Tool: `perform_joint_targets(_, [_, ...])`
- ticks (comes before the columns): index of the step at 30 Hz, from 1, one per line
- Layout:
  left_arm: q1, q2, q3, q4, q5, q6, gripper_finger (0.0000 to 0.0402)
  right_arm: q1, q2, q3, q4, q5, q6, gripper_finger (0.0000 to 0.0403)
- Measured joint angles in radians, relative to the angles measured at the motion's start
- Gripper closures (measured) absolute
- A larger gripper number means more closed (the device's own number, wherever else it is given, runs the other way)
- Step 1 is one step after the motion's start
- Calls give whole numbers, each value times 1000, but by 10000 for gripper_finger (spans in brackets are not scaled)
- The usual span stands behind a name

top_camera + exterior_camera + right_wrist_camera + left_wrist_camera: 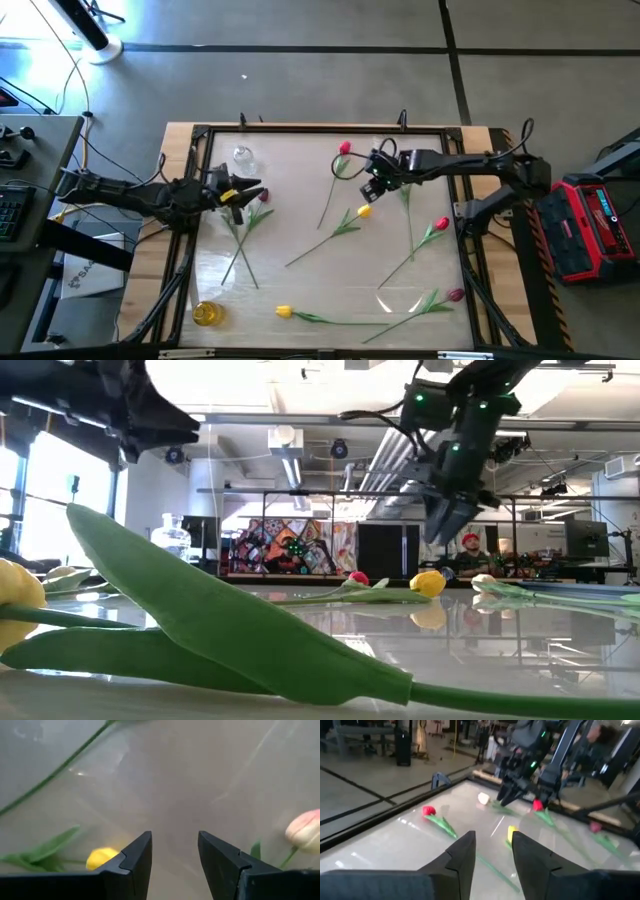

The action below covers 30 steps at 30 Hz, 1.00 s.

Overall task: Sort flowers into vase by color
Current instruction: Put the bottom red flower into the transparent vase

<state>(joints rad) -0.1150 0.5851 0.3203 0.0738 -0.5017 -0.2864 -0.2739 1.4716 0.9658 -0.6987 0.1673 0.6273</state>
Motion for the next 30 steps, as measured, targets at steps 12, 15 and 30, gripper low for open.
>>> perform_joint_targets(12, [0, 141, 130, -4, 2, 26, 275, -12, -131, -32, 7, -63, -59, 253])
perform_joint_targets(15, [0, 135, 155, -14, 2, 46, 275, -26, -154, -32, 18, -72, -97, 253])
perform_joint_targets(30, [111, 113, 201, -33, 143, 132, 275, 39, -122, -32, -22, -12, 36, 253])
